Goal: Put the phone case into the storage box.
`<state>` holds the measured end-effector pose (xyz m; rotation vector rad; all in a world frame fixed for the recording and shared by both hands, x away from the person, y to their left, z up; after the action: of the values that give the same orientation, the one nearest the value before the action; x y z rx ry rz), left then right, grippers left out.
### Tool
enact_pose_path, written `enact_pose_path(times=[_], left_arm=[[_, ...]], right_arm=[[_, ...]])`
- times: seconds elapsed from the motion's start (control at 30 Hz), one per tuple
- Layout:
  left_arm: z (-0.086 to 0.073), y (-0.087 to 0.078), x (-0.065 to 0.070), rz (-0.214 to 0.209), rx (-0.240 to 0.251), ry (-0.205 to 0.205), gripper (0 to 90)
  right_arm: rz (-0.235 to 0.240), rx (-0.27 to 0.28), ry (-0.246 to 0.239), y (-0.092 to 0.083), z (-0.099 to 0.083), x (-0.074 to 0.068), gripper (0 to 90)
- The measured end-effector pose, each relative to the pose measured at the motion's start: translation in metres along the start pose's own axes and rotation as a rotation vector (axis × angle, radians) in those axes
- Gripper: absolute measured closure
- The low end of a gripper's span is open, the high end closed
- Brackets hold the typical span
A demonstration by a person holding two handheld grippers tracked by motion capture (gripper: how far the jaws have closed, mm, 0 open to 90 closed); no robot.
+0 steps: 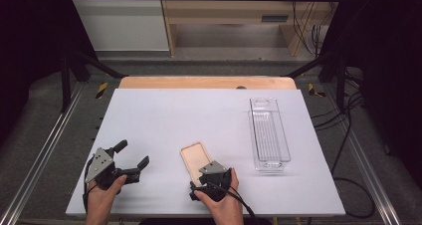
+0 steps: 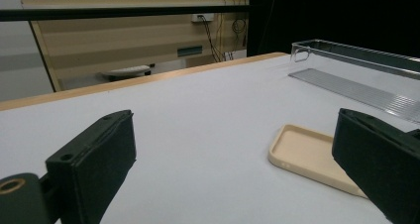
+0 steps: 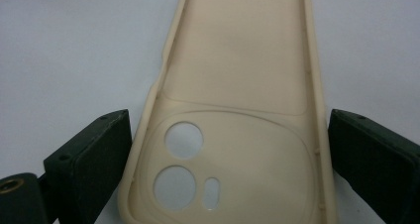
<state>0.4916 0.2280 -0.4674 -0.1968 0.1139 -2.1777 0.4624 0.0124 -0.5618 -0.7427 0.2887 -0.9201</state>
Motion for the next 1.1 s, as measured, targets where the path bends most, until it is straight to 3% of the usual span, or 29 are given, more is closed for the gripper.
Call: enact_pose_path(times=[0.23,0.47,0.63,0.7,0.93,1.1], left_arm=[[-0.001,0.001,0.0,-0.002,-0.003,0.002,2.8],[-0.001,0.0,0.002,-0.004,-0.005,0.012,2.9],[-0.001,0.0,0.003,-0.005,-0.008,0.023,2.9],[-0.001,0.0,0.005,-0.006,-0.01,0.028,2.9],[-0.002,0.003,0.01,-0.013,-0.028,0.069,2.9],[-0.006,0.007,0.02,-0.028,-0.058,0.13,2.8]], right_arm=[[0.018,-0.005,-0.013,-0.002,-0.001,0.002,9.7],[0.061,-0.023,-0.02,-0.004,0.0,0.004,11.5],[0.119,-0.027,-0.005,-0.006,0.003,0.008,12.7],[0.12,-0.035,-0.024,-0.006,0.003,0.011,13.0],[0.138,-0.032,-0.024,-0.008,0.012,0.022,13.5],[0.161,-0.036,-0.005,-0.01,0.016,0.036,13.8]])
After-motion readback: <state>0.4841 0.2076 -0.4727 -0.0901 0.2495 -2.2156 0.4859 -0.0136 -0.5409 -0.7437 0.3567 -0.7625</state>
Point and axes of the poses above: each handheld gripper's, and its own axes: y roughly forward along the jaws, z roughly out of its top, x roughly to its right, the point moved 10 cm from there along y, roughly forward along the jaws, and after that the axes turned 6 degrees about -y, right-handed, at the moved point
